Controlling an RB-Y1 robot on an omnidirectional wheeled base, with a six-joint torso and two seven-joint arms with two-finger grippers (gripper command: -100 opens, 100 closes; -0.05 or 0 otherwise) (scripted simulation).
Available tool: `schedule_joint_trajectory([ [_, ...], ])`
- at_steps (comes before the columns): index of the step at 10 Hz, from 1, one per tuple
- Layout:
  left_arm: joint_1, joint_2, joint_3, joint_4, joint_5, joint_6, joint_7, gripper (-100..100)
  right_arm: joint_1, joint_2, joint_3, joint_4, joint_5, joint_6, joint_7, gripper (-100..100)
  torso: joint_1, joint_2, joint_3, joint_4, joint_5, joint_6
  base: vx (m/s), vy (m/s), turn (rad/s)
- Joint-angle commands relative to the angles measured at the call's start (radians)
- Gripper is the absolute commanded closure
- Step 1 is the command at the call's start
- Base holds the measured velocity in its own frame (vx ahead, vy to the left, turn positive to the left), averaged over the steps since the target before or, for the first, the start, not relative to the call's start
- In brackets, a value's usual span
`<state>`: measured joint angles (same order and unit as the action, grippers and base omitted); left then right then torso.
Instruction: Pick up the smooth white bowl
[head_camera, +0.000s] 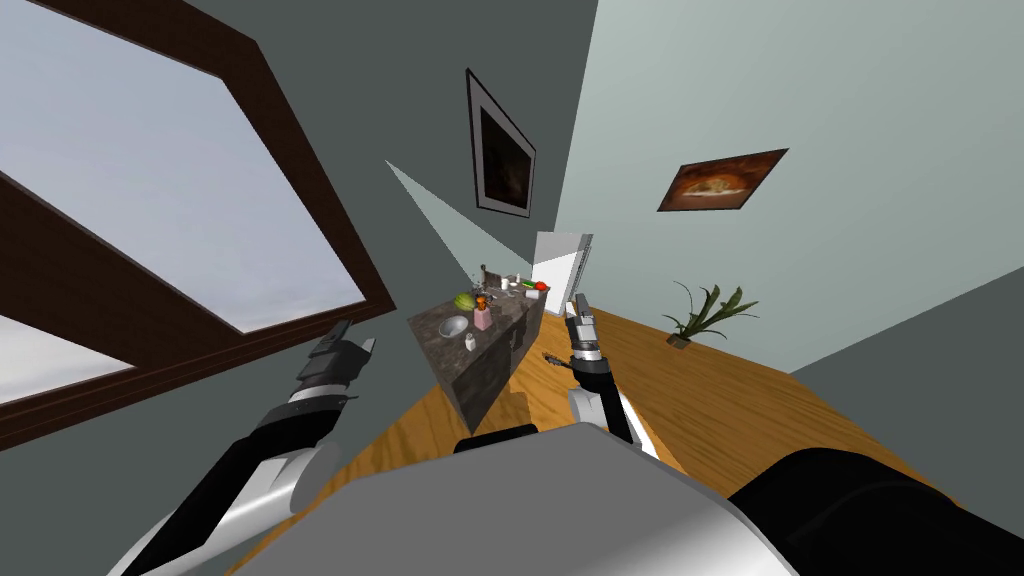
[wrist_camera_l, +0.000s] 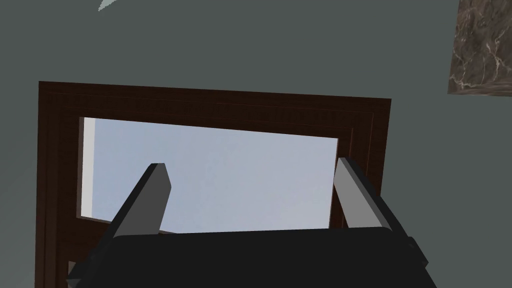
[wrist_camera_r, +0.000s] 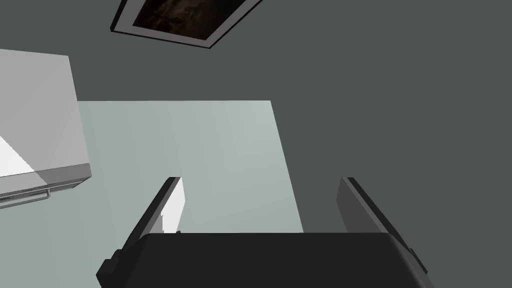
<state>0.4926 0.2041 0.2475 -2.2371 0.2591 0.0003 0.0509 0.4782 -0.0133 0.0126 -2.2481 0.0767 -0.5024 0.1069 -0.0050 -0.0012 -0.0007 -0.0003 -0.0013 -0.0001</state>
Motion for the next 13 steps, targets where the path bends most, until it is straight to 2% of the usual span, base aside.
schedule_joint_trajectory([
  [1, -0.002, 0.007, 0.031, -0.004, 0.02, 0.05, 0.019, -100, 0.0, 0.0, 0.0, 0.0, 0.0, 0.0, 0.0, 0, 0.0, 0.0, 0.0, 0.0, 0.0, 0.0, 0.02, -0.095, -0.056],
  [2, -0.002, 0.007, 0.031, -0.004, 0.02, 0.068, 0.019, -100, 0.0, 0.0, 0.0, 0.0, 0.0, 0.0, 0.0, 0, -0.001, 0.0, 0.0, 0.0, 0.0, 0.0, 0.018, -0.088, -0.031],
  [3, -0.004, 0.013, 0.057, -0.006, 0.037, 0.102, 0.035, -100, 0.0, 0.0, 0.0, 0.0, 0.0, 0.0, 0.0, 0, -0.001, 0.0, 0.0, 0.0, 0.0, 0.0, 0.022, -0.094, -0.073],
  [4, -0.004, 0.013, 0.057, -0.006, 0.037, 0.124, 0.035, -100, 0.0, 0.0, 0.0, 0.0, 0.0, 0.0, 0.0, 0, -0.001, 0.0, 0.0, 0.0, 0.0, 0.0, 0.015, -0.079, -0.029],
  [5, -0.006, 0.019, 0.084, -0.008, 0.054, 0.159, 0.05, -100, 0.0, 0.0, 0.0, 0.0, 0.0, 0.0, 0.0, 0, 0.0, 0.0, 0.0, 0.0, 0.0, 0.0, 0.021, -0.097, -0.068],
  [6, -0.006, 0.019, 0.084, -0.008, 0.054, 0.182, 0.05, -100, 0.0, 0.0, 0.0, 0.0, 0.0, 0.0, 0.0, 0, -0.001, 0.0, 0.0, 0.0, 0.0, 0.0, 0.017, -0.08, -0.025],
  [7, -0.009, 0.025, 0.11, -0.01, 0.07, 0.213, 0.066, -100, 0.0, 0.0, 0.0, 0.0, 0.0, 0.0, 0.0, 0, 0.0, 0.001, 0.0, 0.0, 0.0, 0.0, 0.013, -0.096, -0.074],
  [8, -0.009, 0.025, 0.11, -0.01, 0.07, 0.238, 0.066, -100, 0.0, 0.0, 0.0, 0.0, 0.0, 0.0, 0.0, 0, -0.001, 0.001, 0.001, 0.0, 0.0, 0.0, 0.025, -0.074, -0.029],
  [9, -0.011, 0.03, 0.136, -0.012, 0.086, 0.264, 0.081, -100, 0.0, 0.0, 0.0, 0.0, 0.0, 0.0, 0.0, 0, 0.0, 0.0, 0.0, 0.0, 0.0, 0.0, 0.033, -0.09, -0.061],
  [11, -0.011, 0.03, 0.136, -0.012, 0.086, 0.302, 0.081, -100, 0.0, 0.0, 0.0, 0.0, 0.0, 0.0, 0.0, 0, 0.0, 0.0, 0.0, 0.0, 0.0, 0.0, 0.028, -0.054, -0.015],
  [12, -0.013, 0.035, 0.162, -0.013, 0.1, 0.342, 0.096, -100, 0.0, 0.0, 0.0, 0.0, 0.0, 0.0, 0.0, 0, 0.003, 0.0, 0.0, 0.0, 0.001, 0.0, 0.019, -0.061, -0.064],
  [13, -0.013, 0.035, 0.162, -0.013, 0.1, 0.364, 0.096, -100, 0.0, 0.0, 0.0, 0.0, 0.0, 0.0, 0.0, 0, 0.001, 0.001, 0.0, 0.0, 0.0, 0.0, 0.014, -0.064, -0.042],
])
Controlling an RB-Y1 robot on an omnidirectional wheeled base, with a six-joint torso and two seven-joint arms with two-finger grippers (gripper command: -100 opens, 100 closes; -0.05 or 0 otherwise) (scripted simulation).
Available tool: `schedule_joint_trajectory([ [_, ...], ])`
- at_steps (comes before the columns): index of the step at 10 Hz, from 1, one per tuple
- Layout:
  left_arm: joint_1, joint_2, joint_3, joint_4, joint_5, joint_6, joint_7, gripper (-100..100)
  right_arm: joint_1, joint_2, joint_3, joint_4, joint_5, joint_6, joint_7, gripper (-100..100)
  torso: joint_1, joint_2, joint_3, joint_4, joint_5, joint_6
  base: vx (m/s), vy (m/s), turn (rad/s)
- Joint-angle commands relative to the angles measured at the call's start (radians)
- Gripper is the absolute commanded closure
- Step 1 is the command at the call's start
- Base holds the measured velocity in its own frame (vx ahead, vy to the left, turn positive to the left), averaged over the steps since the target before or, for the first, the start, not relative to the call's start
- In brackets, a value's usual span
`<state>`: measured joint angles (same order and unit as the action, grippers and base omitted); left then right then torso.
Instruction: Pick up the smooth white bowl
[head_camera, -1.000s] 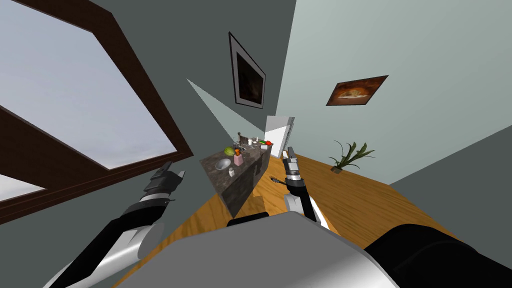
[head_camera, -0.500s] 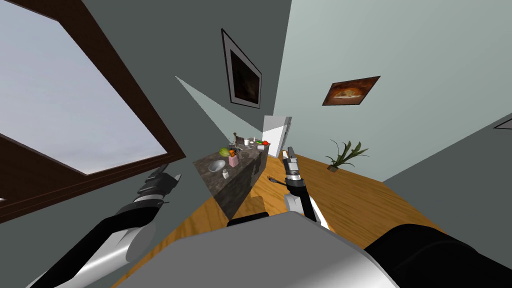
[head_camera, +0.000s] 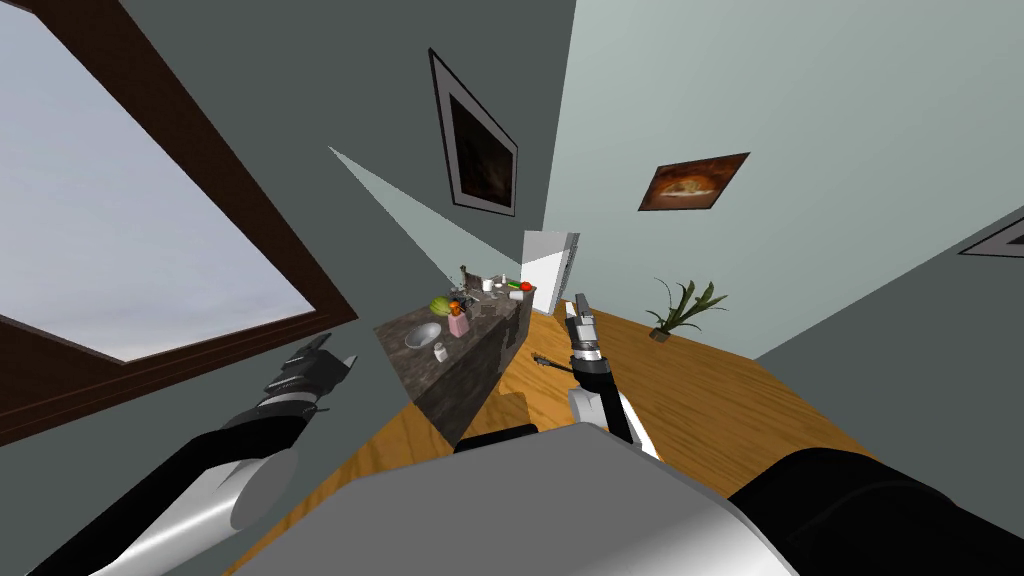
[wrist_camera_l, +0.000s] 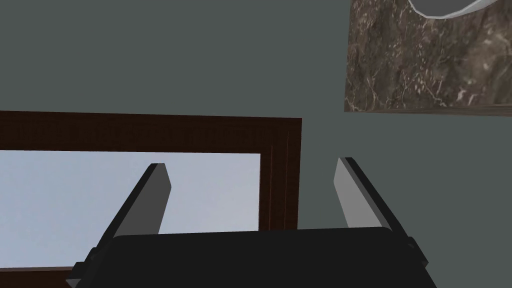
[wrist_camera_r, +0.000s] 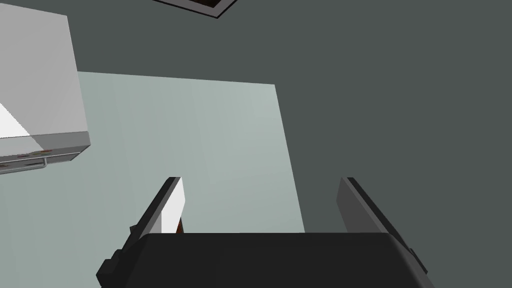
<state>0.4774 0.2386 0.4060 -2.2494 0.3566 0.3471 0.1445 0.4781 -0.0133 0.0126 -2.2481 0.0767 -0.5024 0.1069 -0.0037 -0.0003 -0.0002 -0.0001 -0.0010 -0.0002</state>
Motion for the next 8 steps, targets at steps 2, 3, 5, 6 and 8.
schedule_joint_trajectory([
  [2, 0.001, 0.007, 0.028, -0.002, 0.017, 0.074, 0.017, -100, 0.0, 0.0, 0.0, 0.0, 0.0, 0.0, 0.0, 0, -0.001, -0.001, 0.0, 0.0, 0.0, 0.0, 0.035, -0.078, -0.057],
  [3, 0.001, 0.007, 0.028, -0.002, 0.017, 0.08, 0.017, -100, 0.0, 0.0, 0.0, 0.0, 0.0, 0.0, 0.0, 0, -0.001, -0.001, -0.001, 0.0, 0.0, 0.0, 0.018, -0.032, 0.008],
  [5, -0.001, 0.013, 0.051, -0.003, 0.029, 0.144, 0.031, -100, 0.0, 0.0, 0.0, 0.0, 0.0, 0.0, 0.0, 0, 0.001, -0.001, 0.0, 0.0, 0.0, 0.0, 0.033, -0.055, -0.061],
  [6, -0.003, 0.019, 0.074, -0.003, 0.041, 0.177, 0.044, -100, 0.0, 0.0, 0.0, 0.0, 0.0, 0.0, 0.0, 0, 0.0, -0.001, -0.001, 0.0, 0.0, 0.0, 0.036, -0.073, -0.076],
  [8, -0.004, 0.027, 0.095, -0.003, 0.051, 0.233, 0.057, -100, 0.0, 0.0, 0.0, 0.0, 0.0, 0.0, 0.0, 0, 0.0, -0.001, -0.001, 0.0, 0.0, 0.0, 0.041, -0.068, -0.053],
])
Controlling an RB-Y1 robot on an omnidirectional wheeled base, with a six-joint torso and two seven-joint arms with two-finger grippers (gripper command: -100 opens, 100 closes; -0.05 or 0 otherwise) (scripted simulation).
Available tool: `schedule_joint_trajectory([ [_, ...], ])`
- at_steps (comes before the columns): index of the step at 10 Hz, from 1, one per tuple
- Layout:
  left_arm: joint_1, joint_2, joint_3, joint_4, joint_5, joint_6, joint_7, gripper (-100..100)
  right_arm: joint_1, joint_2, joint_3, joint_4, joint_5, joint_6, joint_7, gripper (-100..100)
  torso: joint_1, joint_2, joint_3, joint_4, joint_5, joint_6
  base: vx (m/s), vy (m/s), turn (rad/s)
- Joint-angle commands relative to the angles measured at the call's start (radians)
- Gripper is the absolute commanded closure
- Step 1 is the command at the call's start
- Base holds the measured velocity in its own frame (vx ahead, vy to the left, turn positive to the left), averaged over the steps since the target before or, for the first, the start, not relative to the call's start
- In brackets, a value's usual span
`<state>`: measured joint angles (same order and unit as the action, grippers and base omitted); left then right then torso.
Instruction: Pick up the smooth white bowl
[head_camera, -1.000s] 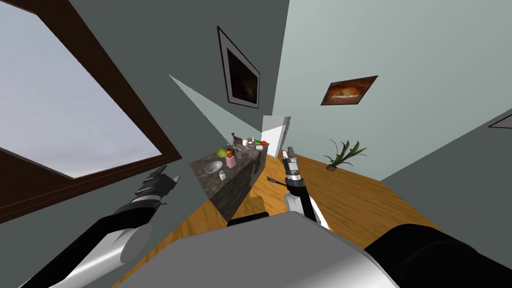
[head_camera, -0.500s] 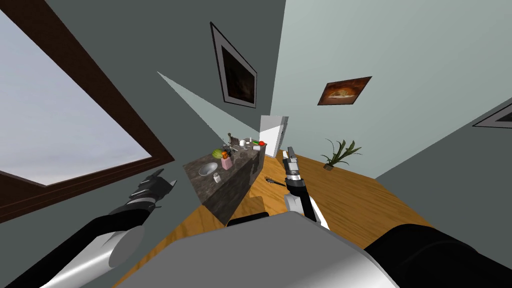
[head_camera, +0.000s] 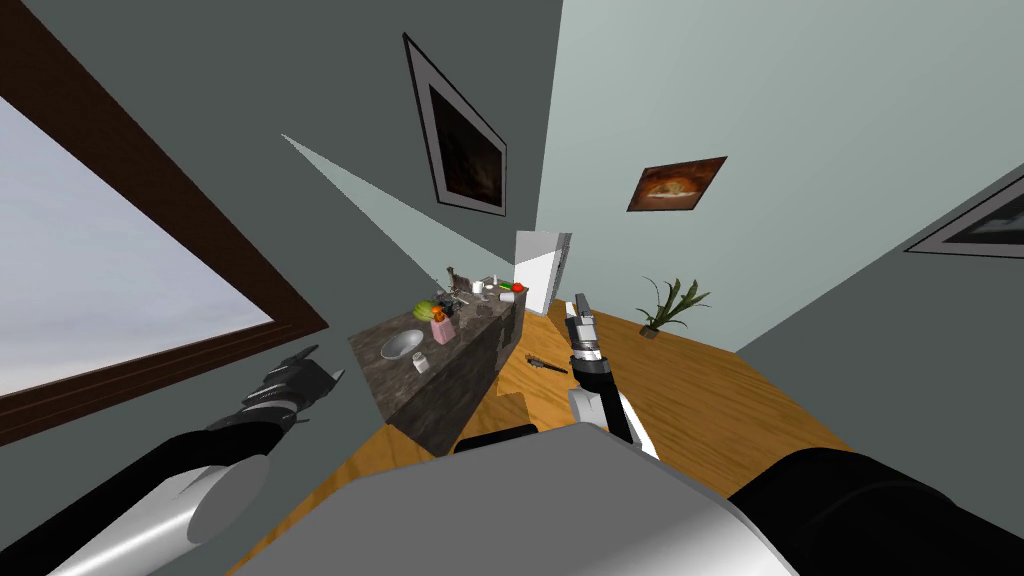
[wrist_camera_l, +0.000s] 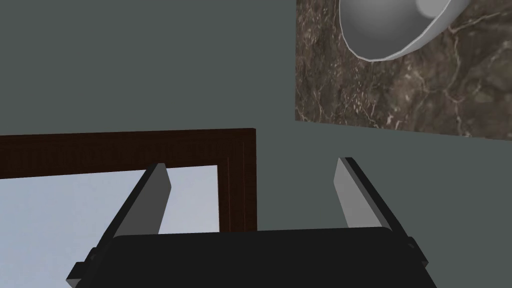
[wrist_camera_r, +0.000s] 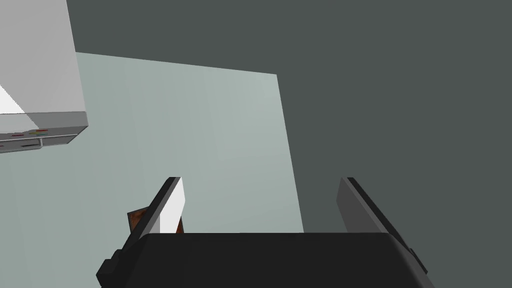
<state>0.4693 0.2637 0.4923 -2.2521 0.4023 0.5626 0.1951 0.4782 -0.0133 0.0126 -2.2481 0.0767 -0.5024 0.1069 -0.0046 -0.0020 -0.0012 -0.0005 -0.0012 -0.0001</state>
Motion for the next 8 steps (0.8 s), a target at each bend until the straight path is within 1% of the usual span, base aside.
schedule_joint_trajectory([
  [1, 0.004, 0.001, 0.009, 0.0, 0.006, 0.05, 0.006, -100, 0.0, 0.0, 0.0, 0.0, 0.0, 0.0, 0.0, 0, 0.0, 0.0, 0.0, 0.0, 0.0, 0.0, 0.044, -0.063, -0.033],
  [2, 0.004, 0.001, 0.009, 0.0, 0.006, 0.056, 0.006, -100, 0.0, 0.0, 0.0, 0.0, 0.0, 0.0, 0.0, 0, 0.001, 0.0, 0.0, 0.0, 0.0, 0.0, 0.018, -0.023, 0.009],
  [3, 0.002, 0.009, 0.03, -0.001, 0.015, 0.098, 0.018, -100, 0.0, 0.0, 0.0, 0.0, 0.0, 0.0, 0.0, 0, 0.003, 0.001, 0.001, 0.0, 0.001, 0.0, 0.027, -0.038, -0.081],
  [4, 0.002, 0.009, 0.03, -0.001, 0.015, 0.119, 0.018, -100, 0.0, 0.0, 0.0, 0.0, 0.0, 0.0, 0.0, 0, 0.002, 0.001, 0.001, 0.0, 0.001, 0.0, 0.034, -0.04, -0.043],
  [5, 0.0, 0.016, 0.049, -0.001, 0.023, 0.154, 0.029, -100, 0.0, 0.0, 0.0, 0.0, 0.0, 0.0, 0.0, 0, 0.003, 0.001, 0.0, 0.0, 0.0, 0.0, 0.055, -0.043, -0.063],
  [6, 0.0, 0.016, 0.049, -0.001, 0.023, 0.182, 0.029, -100, 0.0, 0.0, 0.0, 0.0, 0.0, 0.0, 0.0, 0, 0.002, 0.0, 0.0, 0.0, 0.0, 0.0, 0.046, -0.041, -0.036],
  [7, -0.002, 0.024, 0.068, -0.001, 0.03, 0.21, 0.039, -100, 0.0, 0.0, 0.0, 0.0, 0.0, 0.0, 0.0, 0, 0.002, 0.0, 0.0, 0.0, 0.0, 0.0, 0.053, -0.055, -0.062],
  [8, -0.002, 0.024, 0.068, -0.001, 0.03, 0.235, 0.039, -100, 0.0, 0.0, 0.0, 0.0, 0.0, 0.0, 0.0, 0, 0.001, 0.0, 0.0, 0.0, 0.0, 0.0, 0.048, -0.043, -0.045],
])
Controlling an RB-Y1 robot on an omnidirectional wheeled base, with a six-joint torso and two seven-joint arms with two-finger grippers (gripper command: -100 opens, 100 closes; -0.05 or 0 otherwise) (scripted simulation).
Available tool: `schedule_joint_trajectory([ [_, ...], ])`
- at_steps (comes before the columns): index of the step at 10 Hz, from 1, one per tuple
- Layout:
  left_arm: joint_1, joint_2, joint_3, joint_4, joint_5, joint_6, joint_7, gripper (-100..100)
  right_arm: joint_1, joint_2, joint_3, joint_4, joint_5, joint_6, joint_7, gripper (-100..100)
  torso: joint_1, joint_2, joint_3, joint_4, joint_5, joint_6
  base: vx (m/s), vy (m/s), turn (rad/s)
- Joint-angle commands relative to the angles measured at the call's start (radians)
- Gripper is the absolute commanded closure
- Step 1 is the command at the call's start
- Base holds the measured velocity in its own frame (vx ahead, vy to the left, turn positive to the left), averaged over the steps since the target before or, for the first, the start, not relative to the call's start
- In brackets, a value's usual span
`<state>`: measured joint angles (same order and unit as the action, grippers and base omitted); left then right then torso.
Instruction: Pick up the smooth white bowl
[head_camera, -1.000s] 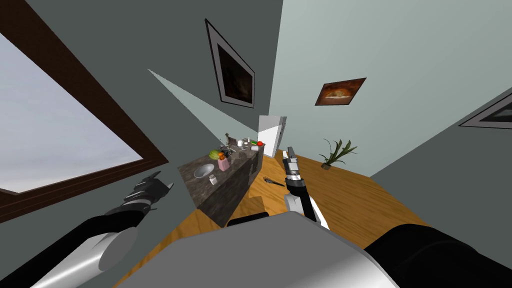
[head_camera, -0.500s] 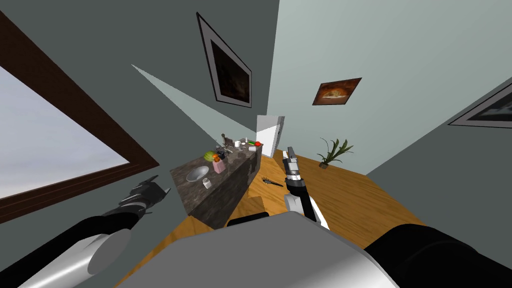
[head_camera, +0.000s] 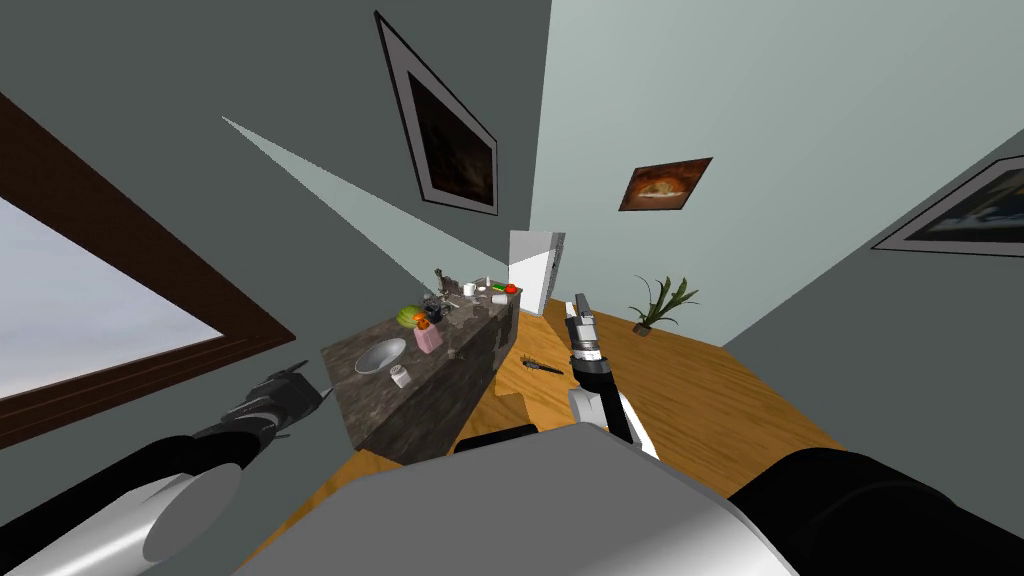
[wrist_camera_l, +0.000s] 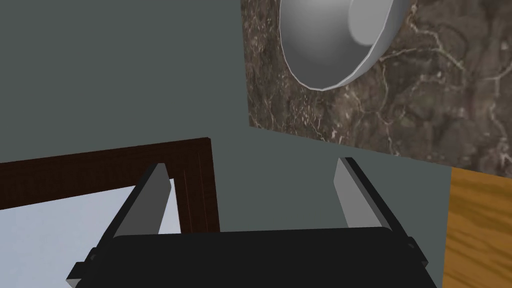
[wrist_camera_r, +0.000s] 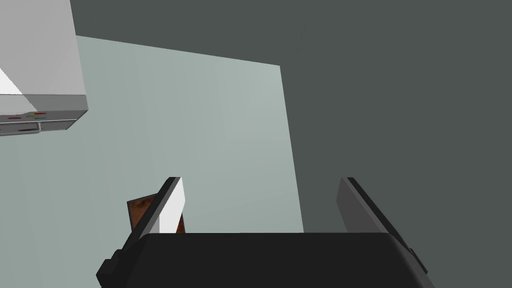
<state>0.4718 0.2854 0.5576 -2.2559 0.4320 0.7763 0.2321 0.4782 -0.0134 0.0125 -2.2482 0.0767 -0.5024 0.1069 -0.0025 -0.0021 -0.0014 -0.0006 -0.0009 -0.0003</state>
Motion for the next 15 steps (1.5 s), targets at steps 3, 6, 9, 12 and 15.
schedule_joint_trajectory([
  [3, -0.006, 0.011, 0.02, 0.003, 0.005, 0.09, 0.012, -100, 0.0, 0.0, 0.0, 0.0, 0.0, 0.0, 0.0, 0, 0.002, 0.001, 0.001, 0.0, 0.0, 0.0, 0.032, -0.018, -0.04],
  [6, -0.009, 0.027, 0.051, 0.004, 0.014, 0.179, 0.029, -100, 0.0, 0.0, 0.0, 0.0, 0.0, 0.0, 0.0, 0, 0.001, 0.0, 0.0, 0.0, 0.0, 0.0, 0.06, -0.036, -0.056],
  [9, -0.011, 0.036, 0.065, 0.005, 0.016, 0.262, 0.036, -100, 0.0, 0.0, 0.0, 0.0, 0.0, 0.0, 0.0, 0, 0.002, 0.0, 0.0, 0.0, 0.0, 0.0, 0.05, -0.017, -0.048],
  [12, -0.012, 0.054, 0.087, 0.009, 0.02, 0.344, 0.049, -100, 0.0, 0.0, 0.0, 0.0, 0.0, 0.0, 0.0, 0, 0.002, 0.0, 0.0, 0.0, 0.0, 0.0, 0.053, -0.017, -0.05],
  [15, -0.013, 0.062, 0.095, 0.011, 0.021, 0.415, 0.054, -100, 0.0, 0.0, 0.0, 0.0, 0.0, 0.0, 0.0, 0, 0.002, 0.0, 0.0, 0.0, 0.001, 0.0, 0.051, -0.009, -0.041],
])
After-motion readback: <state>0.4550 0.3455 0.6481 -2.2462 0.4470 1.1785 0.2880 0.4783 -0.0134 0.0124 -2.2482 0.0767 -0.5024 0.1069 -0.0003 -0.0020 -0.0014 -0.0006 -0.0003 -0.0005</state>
